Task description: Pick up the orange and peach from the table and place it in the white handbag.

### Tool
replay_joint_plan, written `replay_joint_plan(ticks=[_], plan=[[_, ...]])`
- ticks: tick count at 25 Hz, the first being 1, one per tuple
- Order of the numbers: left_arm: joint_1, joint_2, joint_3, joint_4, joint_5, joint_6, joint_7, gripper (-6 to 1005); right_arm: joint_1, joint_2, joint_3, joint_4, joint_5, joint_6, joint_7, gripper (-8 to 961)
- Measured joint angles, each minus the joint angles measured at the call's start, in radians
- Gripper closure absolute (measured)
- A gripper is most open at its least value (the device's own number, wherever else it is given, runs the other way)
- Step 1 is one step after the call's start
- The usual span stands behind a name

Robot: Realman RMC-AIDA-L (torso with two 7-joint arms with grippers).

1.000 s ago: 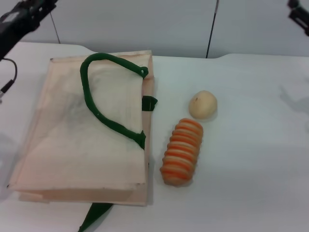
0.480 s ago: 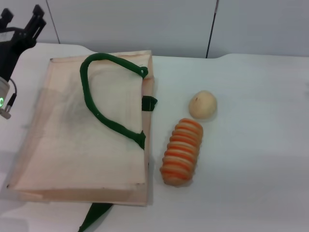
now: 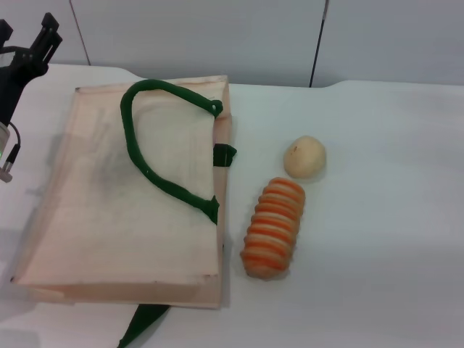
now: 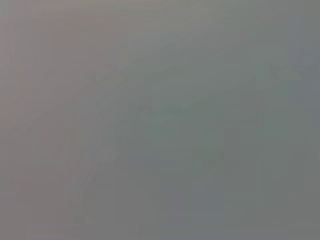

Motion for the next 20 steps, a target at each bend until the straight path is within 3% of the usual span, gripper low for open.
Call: replay_joint_plan(ticks=[20], plan=[[0.009, -0.002, -0.002, 0.004, -0.001, -0.031, -0.001, 115, -0.014, -0.002, 0.000, 0.016, 0.003, -0.004, 0.010, 60]])
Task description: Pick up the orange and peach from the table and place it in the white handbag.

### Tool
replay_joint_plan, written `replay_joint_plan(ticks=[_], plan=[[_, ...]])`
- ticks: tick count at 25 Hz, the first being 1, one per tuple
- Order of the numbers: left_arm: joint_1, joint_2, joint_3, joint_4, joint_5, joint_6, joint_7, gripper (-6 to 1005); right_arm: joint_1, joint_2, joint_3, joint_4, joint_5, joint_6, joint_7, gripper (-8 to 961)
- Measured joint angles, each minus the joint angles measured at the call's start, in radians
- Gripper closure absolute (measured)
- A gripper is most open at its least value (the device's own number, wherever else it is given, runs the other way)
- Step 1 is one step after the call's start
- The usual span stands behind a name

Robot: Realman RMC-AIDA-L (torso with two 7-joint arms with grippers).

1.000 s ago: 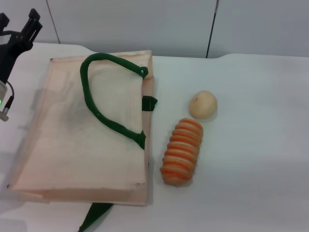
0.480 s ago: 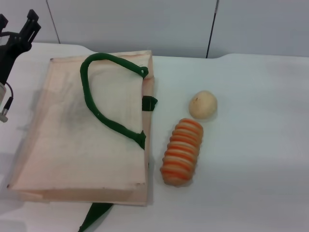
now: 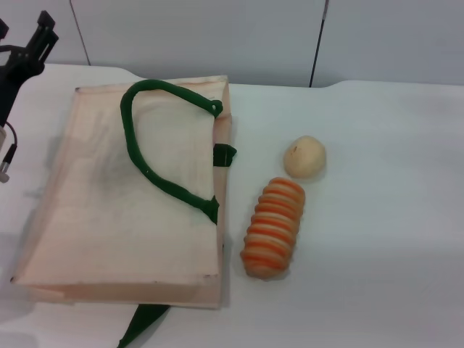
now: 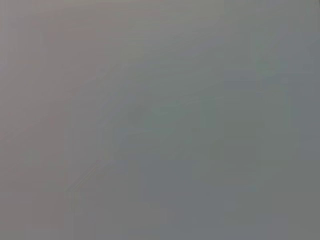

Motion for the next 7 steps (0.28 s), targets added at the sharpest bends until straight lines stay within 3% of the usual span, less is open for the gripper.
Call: replay_joint_plan(ticks=[7], plan=[[0.005, 0.001, -0.001, 0.002, 0.000, -0.020, 0.001, 115, 0.000, 0.000, 0.000, 0.000, 0.000, 0.003, 0.000, 60]])
